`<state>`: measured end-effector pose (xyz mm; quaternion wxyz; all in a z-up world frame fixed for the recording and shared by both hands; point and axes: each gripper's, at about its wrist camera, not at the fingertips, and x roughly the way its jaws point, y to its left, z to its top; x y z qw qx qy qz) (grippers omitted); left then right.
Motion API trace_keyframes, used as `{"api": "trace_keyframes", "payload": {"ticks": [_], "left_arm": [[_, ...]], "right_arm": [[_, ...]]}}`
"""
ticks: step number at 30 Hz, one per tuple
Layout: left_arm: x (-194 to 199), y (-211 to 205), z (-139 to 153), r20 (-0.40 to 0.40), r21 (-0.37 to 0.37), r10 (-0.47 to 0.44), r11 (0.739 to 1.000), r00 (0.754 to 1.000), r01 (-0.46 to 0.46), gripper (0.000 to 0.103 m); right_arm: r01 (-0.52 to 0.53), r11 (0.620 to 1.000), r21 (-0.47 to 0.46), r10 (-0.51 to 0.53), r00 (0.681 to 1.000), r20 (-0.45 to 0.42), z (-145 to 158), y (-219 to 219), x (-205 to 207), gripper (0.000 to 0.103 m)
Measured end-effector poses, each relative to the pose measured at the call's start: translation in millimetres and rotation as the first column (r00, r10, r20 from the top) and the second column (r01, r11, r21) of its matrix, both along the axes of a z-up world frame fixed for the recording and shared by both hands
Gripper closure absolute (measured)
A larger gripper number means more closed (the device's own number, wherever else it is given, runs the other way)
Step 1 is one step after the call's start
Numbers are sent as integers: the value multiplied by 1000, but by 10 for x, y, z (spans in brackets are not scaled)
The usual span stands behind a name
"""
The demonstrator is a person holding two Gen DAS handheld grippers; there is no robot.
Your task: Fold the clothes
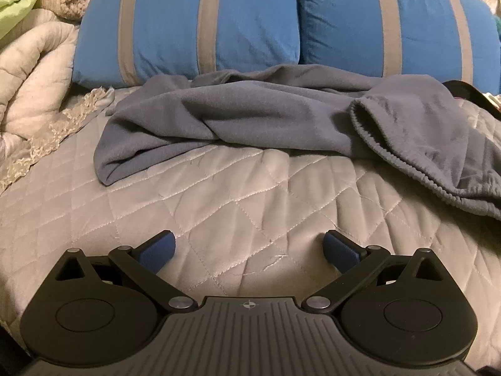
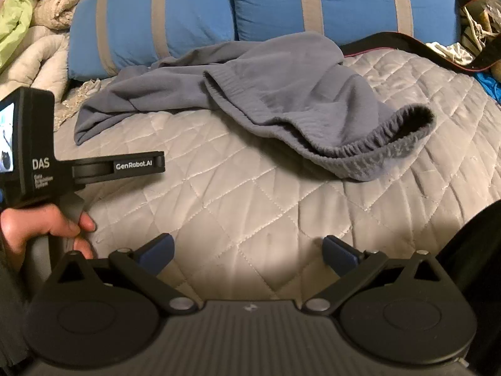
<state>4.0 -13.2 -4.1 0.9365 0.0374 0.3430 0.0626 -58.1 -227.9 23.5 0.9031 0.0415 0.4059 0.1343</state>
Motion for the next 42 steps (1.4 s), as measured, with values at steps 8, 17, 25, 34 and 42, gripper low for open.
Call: {"api": "trace_keyframes", "payload": {"ticks": [8, 17, 25, 34, 42], "left_arm": [[41, 121, 9, -22, -28, -98, 995, 995, 97, 0], [-53, 176, 36, -29, -52, -151, 987, 988, 149, 0], [-49, 154, 78, -55, -49, -132, 990, 990, 129, 1], [-80, 266, 136, -86, -101, -186, 979, 979, 177, 2], [-69, 143, 295, -62, -176, -194, 968, 979, 181, 3]], "right_arm": [[36, 998, -58, -36, 999, -5, -12, 73, 33, 0], [36, 990, -138, -37, 999, -1, -46, 206, 114, 0], [42, 979, -201, -44, 999, -5, -84, 315, 211, 0], [45, 978, -202, -40, 999, 30, -102, 314, 106, 0], [13, 987, -162, 4, 995, 99, -152, 231, -6, 0]]}}
